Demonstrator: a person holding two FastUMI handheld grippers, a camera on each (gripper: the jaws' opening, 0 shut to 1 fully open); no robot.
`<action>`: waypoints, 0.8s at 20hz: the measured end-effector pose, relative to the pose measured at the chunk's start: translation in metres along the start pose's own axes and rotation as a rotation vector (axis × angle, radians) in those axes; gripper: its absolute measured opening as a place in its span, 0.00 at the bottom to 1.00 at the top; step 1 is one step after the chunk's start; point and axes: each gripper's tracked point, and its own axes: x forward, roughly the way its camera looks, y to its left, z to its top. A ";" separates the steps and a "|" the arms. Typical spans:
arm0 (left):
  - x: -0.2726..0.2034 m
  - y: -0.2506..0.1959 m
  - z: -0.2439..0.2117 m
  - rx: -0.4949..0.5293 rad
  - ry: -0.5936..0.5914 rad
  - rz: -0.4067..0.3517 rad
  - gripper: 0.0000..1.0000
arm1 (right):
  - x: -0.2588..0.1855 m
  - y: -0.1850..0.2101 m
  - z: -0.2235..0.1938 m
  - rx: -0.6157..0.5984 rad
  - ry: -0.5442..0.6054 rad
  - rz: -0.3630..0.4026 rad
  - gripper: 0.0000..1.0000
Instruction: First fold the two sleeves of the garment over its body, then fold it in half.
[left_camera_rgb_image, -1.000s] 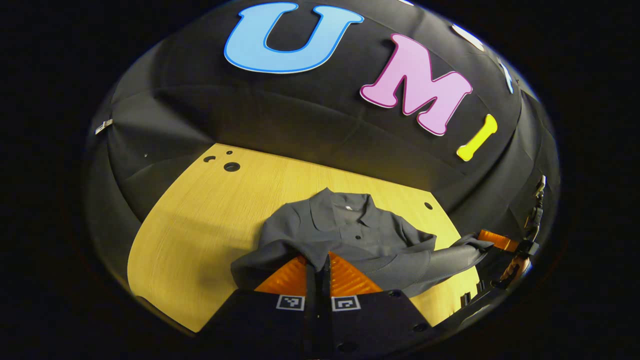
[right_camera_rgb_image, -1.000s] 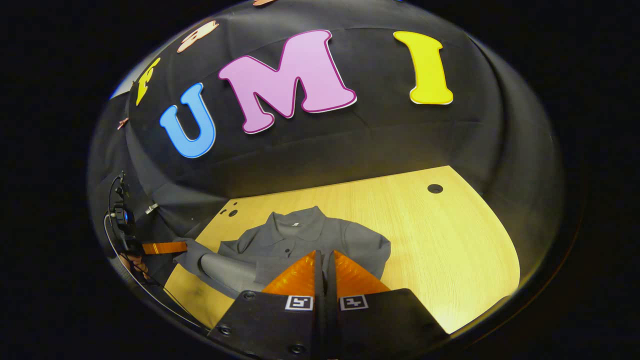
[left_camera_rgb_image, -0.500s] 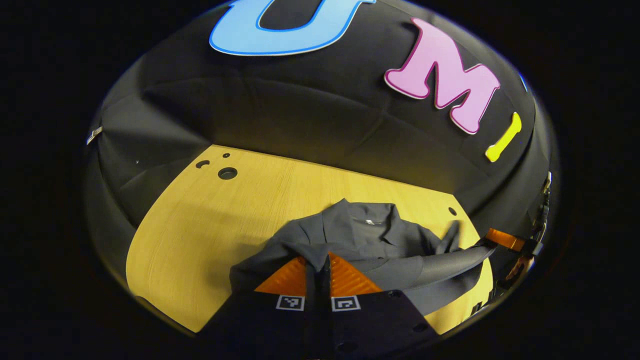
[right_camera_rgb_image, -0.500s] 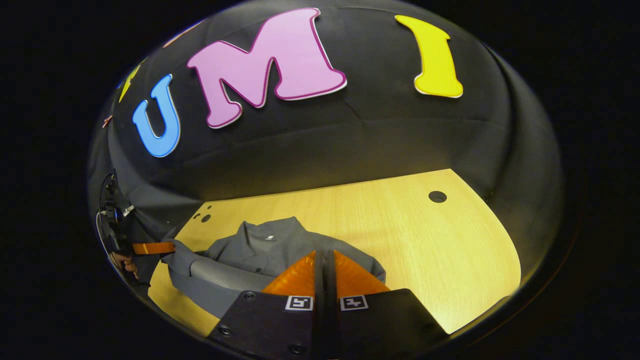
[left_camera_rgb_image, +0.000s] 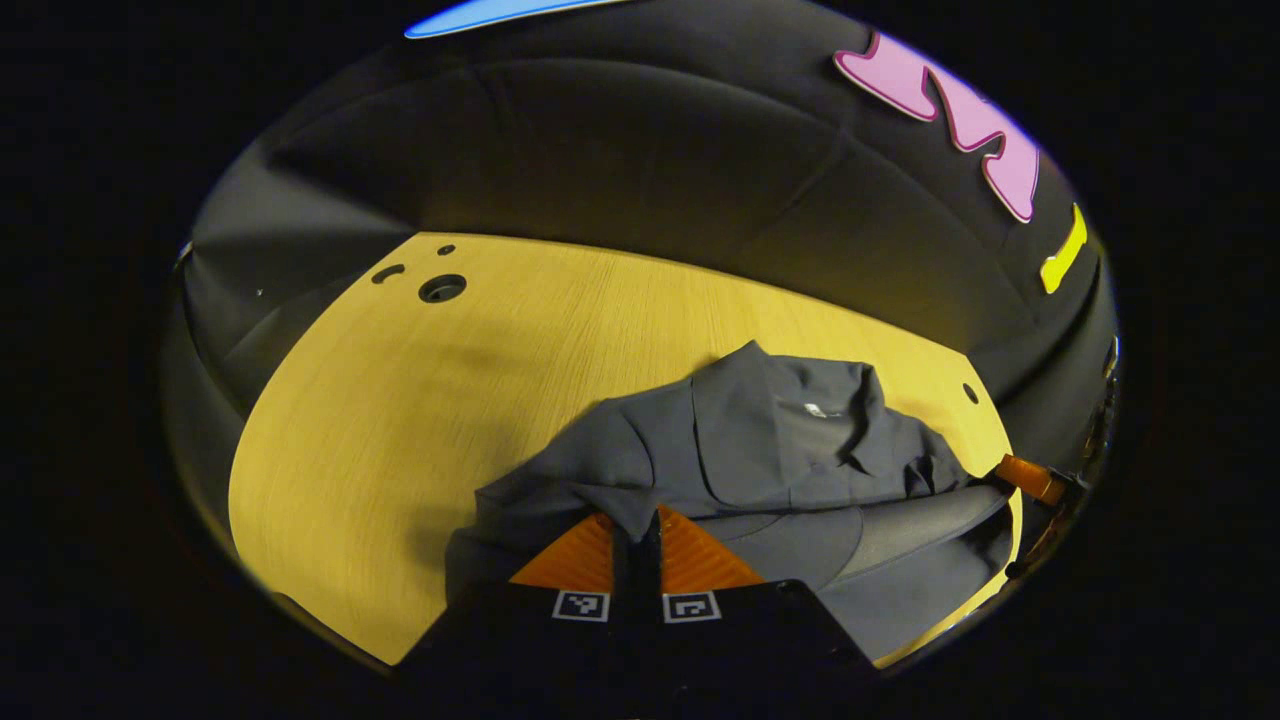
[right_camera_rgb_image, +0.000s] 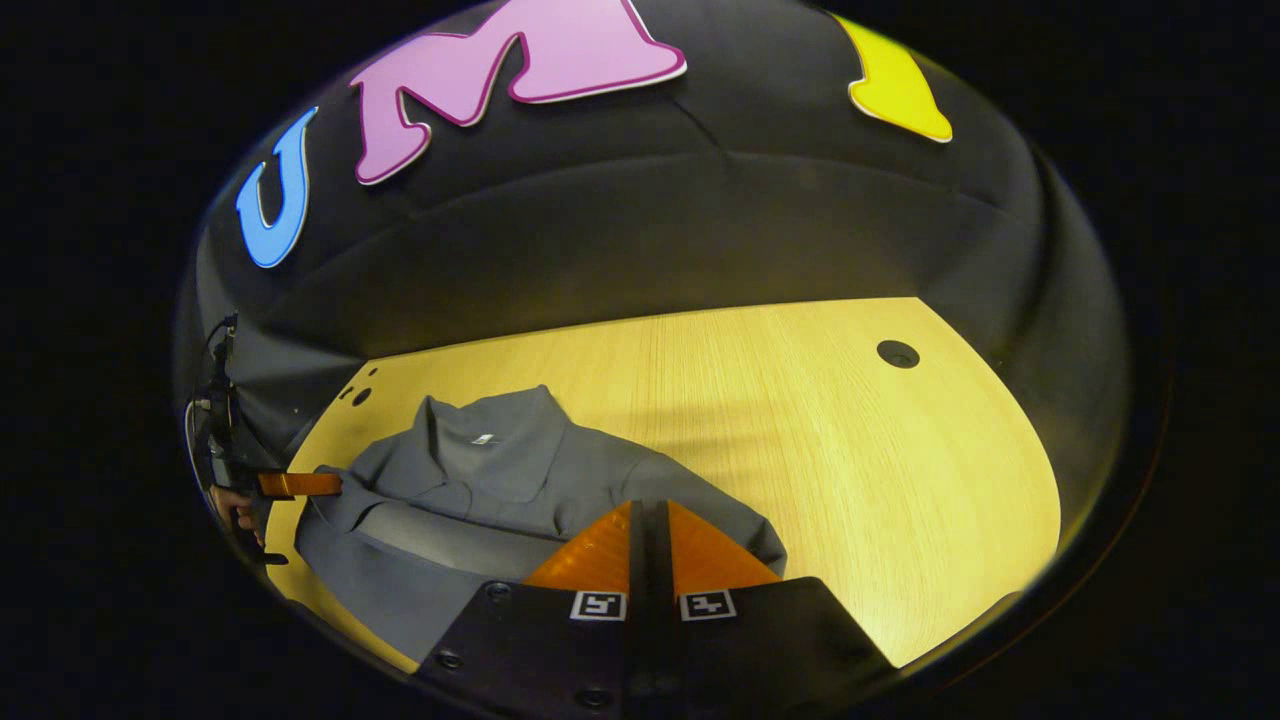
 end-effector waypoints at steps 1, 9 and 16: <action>0.006 0.001 -0.002 0.004 0.010 0.005 0.05 | 0.007 -0.003 -0.004 0.003 0.009 -0.006 0.00; 0.030 0.003 0.000 0.079 0.018 0.015 0.06 | 0.043 -0.015 -0.039 -0.011 0.093 -0.058 0.05; 0.007 0.000 0.017 0.135 -0.040 0.041 0.32 | 0.028 -0.011 -0.030 0.058 0.106 -0.015 0.18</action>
